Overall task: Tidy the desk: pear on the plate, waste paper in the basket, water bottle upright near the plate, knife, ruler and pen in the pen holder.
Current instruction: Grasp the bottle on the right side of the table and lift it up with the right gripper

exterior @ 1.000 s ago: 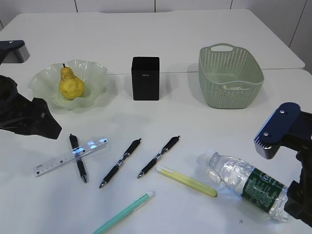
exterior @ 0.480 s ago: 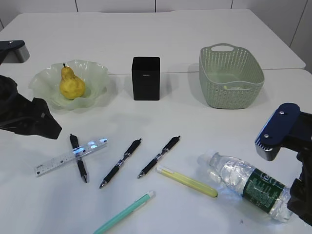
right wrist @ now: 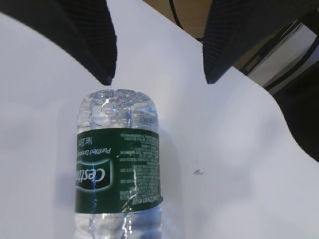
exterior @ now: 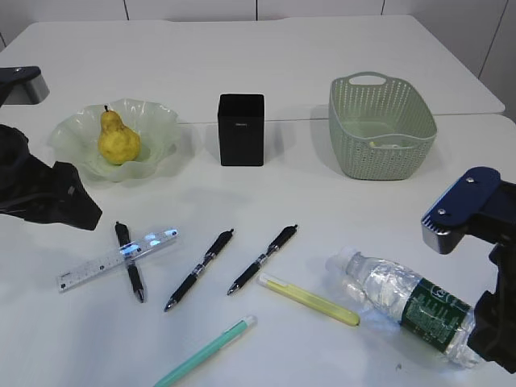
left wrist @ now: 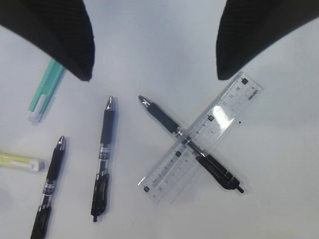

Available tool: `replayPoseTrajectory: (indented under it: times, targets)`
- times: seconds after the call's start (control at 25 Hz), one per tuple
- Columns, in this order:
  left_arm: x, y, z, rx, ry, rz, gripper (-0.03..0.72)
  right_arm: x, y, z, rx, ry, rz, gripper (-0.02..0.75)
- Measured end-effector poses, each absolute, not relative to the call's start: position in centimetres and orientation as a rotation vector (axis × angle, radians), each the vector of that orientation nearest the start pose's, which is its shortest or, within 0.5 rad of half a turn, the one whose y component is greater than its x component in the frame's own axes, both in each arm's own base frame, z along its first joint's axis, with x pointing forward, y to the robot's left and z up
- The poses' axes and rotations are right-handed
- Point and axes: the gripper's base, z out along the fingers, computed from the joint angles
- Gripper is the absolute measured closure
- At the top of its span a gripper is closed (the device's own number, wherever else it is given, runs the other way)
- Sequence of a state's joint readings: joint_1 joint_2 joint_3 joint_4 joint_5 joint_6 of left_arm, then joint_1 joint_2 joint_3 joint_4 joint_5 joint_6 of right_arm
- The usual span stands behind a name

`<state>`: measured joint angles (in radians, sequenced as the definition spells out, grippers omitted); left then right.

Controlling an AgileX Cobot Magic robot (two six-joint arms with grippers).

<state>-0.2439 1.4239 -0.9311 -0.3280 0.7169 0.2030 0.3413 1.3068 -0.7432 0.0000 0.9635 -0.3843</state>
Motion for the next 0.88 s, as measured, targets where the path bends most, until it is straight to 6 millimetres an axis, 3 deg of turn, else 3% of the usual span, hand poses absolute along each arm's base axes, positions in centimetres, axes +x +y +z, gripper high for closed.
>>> replayPoseTrajectory:
  times: [0.28, 0.56, 0.88]
  targets:
    - [26.4, -8.5, 25.0, 0.331, 2.658, -0.378, 0.151, 19.9, 6.0, 22.0, -1.023, 2.839, -0.073, 0.300]
    - [26.4, -8.6, 25.0, 0.328, 2.653, -0.378, 0.151, 21.1, 5.0, 21.7, -0.931, 2.864, -0.027, 0.307]
    - [26.5, -8.6, 25.1, 0.326, 2.649, -0.379, 0.151, 22.9, 5.5, 18.9, -0.987, 2.940, 0.052, 0.312]
